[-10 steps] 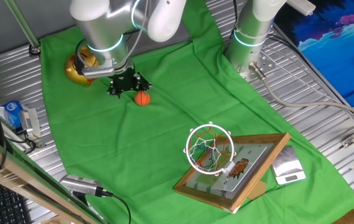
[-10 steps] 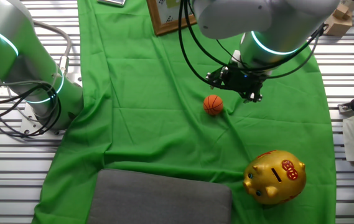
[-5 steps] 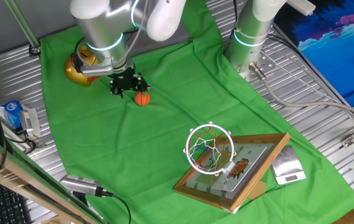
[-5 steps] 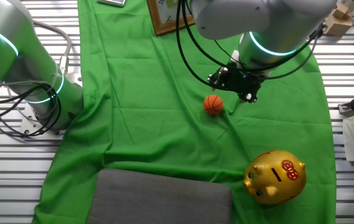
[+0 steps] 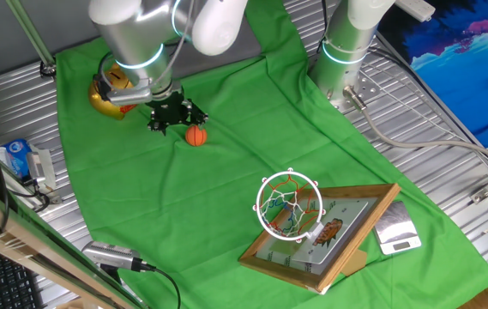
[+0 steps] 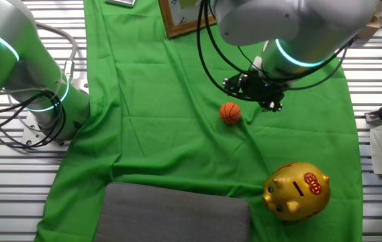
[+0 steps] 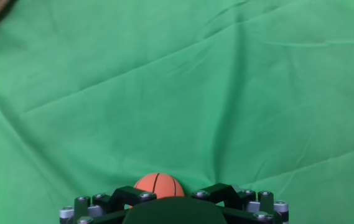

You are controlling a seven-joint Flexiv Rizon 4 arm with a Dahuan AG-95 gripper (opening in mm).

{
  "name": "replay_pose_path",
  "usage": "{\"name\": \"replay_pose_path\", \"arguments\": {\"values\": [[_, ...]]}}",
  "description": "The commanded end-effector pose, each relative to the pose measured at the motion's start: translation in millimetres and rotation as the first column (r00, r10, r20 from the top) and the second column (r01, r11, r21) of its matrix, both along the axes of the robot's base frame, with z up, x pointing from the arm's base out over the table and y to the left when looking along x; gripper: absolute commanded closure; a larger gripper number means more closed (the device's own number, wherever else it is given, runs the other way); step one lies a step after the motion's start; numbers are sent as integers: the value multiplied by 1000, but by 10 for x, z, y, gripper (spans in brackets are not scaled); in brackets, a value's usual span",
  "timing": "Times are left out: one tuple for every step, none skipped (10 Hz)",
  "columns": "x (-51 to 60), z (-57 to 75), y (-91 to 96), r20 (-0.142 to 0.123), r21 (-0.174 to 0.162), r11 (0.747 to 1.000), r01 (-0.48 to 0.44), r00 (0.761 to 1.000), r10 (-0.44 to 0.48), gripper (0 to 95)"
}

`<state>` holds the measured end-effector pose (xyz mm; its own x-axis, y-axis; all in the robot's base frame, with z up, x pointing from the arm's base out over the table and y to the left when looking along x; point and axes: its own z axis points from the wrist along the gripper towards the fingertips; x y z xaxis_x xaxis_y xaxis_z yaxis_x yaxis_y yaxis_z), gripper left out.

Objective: Grab a basketball, release it and shoot it into the basket

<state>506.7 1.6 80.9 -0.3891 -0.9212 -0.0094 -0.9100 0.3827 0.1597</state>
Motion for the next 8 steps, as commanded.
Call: {"name": "replay_pose_path", "arguments": {"values": [[-17,-20,1,14,-29,1000,-3,1000,3,0],[-70,-56,18,17,-40,999,-12,1000,12,0],[-122,-85,23,21,-48,999,-17,1000,18,0],[-179,-117,26,23,-48,999,-16,1000,18,0],[-212,-133,29,25,-47,999,-16,1000,17,0],[-263,-156,32,28,-46,999,-19,999,21,0],[-308,-192,27,31,-44,999,-18,999,20,0],[-325,-222,12,31,-39,999,-18,999,19,0]]}}
